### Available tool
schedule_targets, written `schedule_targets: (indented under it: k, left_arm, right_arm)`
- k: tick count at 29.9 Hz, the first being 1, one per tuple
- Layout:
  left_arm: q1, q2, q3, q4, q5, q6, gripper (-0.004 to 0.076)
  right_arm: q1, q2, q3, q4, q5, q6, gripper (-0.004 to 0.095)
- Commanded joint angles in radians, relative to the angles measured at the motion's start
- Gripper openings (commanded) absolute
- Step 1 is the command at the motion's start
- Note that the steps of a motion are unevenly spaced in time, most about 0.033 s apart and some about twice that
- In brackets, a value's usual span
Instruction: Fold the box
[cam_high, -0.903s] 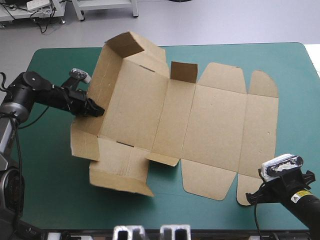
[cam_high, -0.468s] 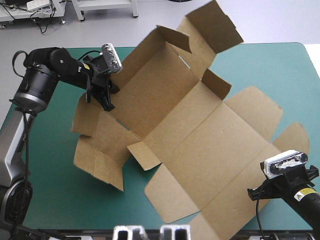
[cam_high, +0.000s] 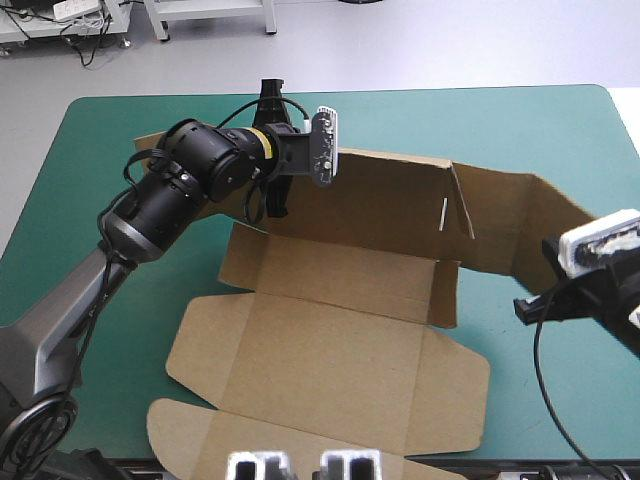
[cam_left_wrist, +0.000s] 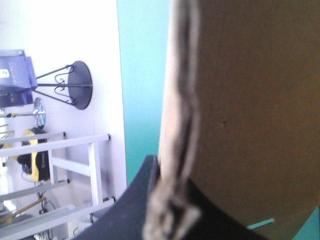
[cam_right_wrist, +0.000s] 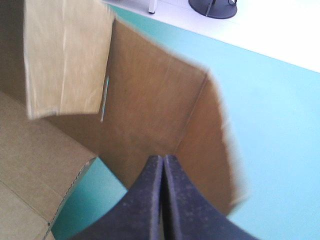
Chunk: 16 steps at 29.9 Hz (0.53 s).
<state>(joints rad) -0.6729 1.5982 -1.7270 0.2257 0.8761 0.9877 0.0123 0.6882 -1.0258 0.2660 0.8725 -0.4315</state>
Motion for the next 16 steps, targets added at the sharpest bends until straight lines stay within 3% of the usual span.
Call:
schedule_targets:
  k: [1, 9, 13, 16]
  left_arm:
    - [-0.035, -0.042, -0.007, 0.165, -0.091, -0.18, -0.001]
    - [-0.044, -0.093, 0.116, 0.345, -0.119, -0.389, -0.001]
    - [-0.044, -0.161, 0.266, 0.414, -0.174, -0.439, -0.001]
    - [-0.044, -0.205, 0.397, 0.57, -0.235, -0.596, -0.001]
  right_arm:
    - [0.002, 0.1, -0.164, 0.034, 0.0, -0.031, -0.0024]
    - [0.0, 0.354, -0.436, 0.06, 0.087, -0.055, -0.0024]
    - [0.0, 0.469, -0.516, 0.105, 0.11, -0.064, -0.0024]
    - [0.0, 0.538, -0.564, 0.154, 0.125, -0.089, -0.0024]
